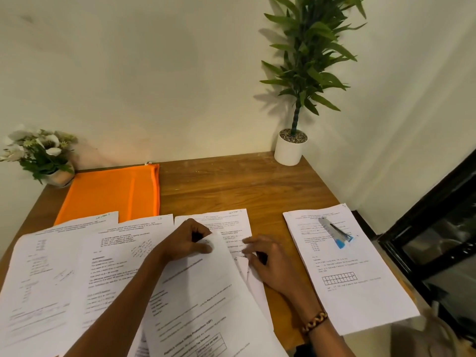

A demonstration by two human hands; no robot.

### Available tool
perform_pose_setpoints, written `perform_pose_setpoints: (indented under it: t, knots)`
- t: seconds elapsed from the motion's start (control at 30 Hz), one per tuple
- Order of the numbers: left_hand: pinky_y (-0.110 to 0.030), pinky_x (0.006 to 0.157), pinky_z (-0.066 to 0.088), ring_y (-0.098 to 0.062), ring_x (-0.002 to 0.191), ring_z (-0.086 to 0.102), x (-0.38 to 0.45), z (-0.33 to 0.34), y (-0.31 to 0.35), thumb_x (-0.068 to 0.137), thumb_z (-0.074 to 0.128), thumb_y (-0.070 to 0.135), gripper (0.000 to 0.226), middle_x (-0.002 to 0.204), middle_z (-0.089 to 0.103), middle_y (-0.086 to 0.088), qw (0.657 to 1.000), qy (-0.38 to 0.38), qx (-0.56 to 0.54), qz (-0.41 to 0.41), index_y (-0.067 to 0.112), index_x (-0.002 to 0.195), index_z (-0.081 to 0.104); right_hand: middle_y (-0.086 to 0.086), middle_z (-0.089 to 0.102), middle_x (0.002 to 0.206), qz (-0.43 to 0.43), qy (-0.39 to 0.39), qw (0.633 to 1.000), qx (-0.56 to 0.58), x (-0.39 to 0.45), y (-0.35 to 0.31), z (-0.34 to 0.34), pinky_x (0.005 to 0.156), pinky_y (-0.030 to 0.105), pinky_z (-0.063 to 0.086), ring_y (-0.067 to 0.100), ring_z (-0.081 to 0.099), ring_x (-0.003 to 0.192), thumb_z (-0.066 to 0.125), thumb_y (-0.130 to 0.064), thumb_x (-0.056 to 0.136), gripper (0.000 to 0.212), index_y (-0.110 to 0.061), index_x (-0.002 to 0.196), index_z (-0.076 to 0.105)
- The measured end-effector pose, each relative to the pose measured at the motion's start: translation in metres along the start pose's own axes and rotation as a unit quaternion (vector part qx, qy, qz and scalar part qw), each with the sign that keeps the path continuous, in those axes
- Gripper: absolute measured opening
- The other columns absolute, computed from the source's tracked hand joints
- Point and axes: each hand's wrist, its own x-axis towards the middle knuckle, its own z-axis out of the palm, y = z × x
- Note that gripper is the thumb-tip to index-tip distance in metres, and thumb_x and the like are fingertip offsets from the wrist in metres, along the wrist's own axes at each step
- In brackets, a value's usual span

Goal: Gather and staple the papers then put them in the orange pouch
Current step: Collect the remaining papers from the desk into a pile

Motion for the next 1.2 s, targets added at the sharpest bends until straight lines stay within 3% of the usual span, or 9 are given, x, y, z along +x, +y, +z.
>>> perform_pose_setpoints:
  t: [0.13,0.33,0.53,0.67,0.8,0.87,0.97,1.07,1.2]
  knots:
    - [-0.063,0.077,0.056,-0.036,0.089,0.072,0.000,0.001,-0.001,0.087,0.077,0.022,0.025,0.097,0.076,-0.016,1.000,0.003,-0.002,0.001,-0.001,0.096,0.077,-0.008,0.059,0.125,0.148,0.071,0.985,-0.045,0.028,-0.012,0.004,0.091,0.027,0.055,0.012,0.058,0.113,0.070,-0.030,0.094,0.036,-0.024,0.127,0.060]
    - [-0.054,0.078,0.058,-0.034,0.087,0.072,-0.001,0.001,0.005,0.083,0.079,0.025,0.027,0.094,0.076,-0.016,1.000,0.012,-0.002,-0.013,0.000,0.092,0.078,-0.003,0.065,0.119,0.314,0.019,0.949,0.031,0.085,-0.024,0.019,0.087,0.038,0.059,0.021,0.067,0.108,0.072,-0.033,0.092,0.040,-0.016,0.123,0.055]
    - [-0.030,0.068,0.054,-0.028,0.078,0.070,0.002,-0.003,0.014,0.084,0.079,0.019,0.021,0.080,0.073,-0.011,0.999,0.007,0.018,-0.030,-0.001,0.080,0.075,0.002,0.074,0.116,0.303,0.050,0.949,0.068,0.099,-0.028,0.022,0.082,0.037,0.061,0.019,0.071,0.098,0.062,-0.025,0.100,0.016,-0.015,0.111,0.069]
    - [-0.039,0.083,0.058,-0.026,0.092,0.072,-0.001,-0.004,0.018,0.085,0.079,0.016,0.017,0.097,0.076,-0.010,0.999,0.001,0.029,-0.029,0.001,0.091,0.078,0.005,0.072,0.115,0.291,0.117,0.949,0.017,0.102,-0.035,0.000,0.072,0.033,0.052,0.024,0.068,0.099,0.055,-0.023,0.104,0.019,-0.012,0.113,0.067]
    - [-0.026,0.076,0.059,-0.017,0.090,0.074,-0.002,-0.006,0.025,0.086,0.078,0.018,0.004,0.096,0.077,0.008,0.997,0.006,0.056,-0.055,0.021,0.088,0.080,0.006,0.070,0.106,0.263,0.236,0.935,-0.046,0.112,-0.035,-0.034,0.072,0.035,0.044,0.028,0.064,0.098,0.048,-0.019,0.106,0.015,-0.014,0.110,0.062]
    - [-0.017,0.071,0.051,-0.007,0.084,0.072,0.004,-0.009,0.035,0.085,0.080,0.020,0.015,0.088,0.075,0.019,0.996,0.011,0.073,-0.044,0.034,0.080,0.078,0.006,0.070,0.101,0.207,0.269,0.938,-0.069,0.116,-0.035,-0.051,0.069,0.033,0.041,0.028,0.064,0.094,0.049,-0.016,0.106,0.017,-0.013,0.114,0.063]
    - [-0.014,0.078,0.049,0.008,0.098,0.064,0.018,-0.020,0.061,0.082,0.082,0.033,0.010,0.100,0.068,0.034,0.993,0.055,0.099,-0.018,0.033,0.090,0.075,0.007,0.069,0.088,0.132,0.280,0.944,-0.110,0.120,-0.036,-0.069,0.062,0.031,0.041,0.024,0.063,0.079,0.048,-0.017,0.105,0.015,-0.013,0.106,0.063]
    - [-0.026,0.090,0.050,-0.004,0.111,0.060,0.039,-0.031,0.087,0.077,0.081,0.050,0.029,0.116,0.061,0.018,0.988,0.082,0.119,0.062,0.025,0.090,0.074,0.008,0.070,0.086,0.059,0.288,0.946,-0.139,0.120,-0.043,-0.081,0.058,0.031,0.041,0.018,0.056,0.072,0.052,-0.017,0.104,0.015,-0.012,0.099,0.065]
    - [-0.012,0.084,0.046,-0.004,0.109,0.057,0.062,-0.029,0.119,0.076,0.077,0.053,0.032,0.119,0.053,0.009,0.971,0.147,0.135,0.128,0.022,0.085,0.072,-0.003,0.066,0.077,-0.049,0.227,0.970,-0.075,0.117,-0.067,-0.099,0.056,0.034,0.044,0.013,0.057,0.068,0.057,-0.017,0.102,0.016,-0.016,0.087,0.063]
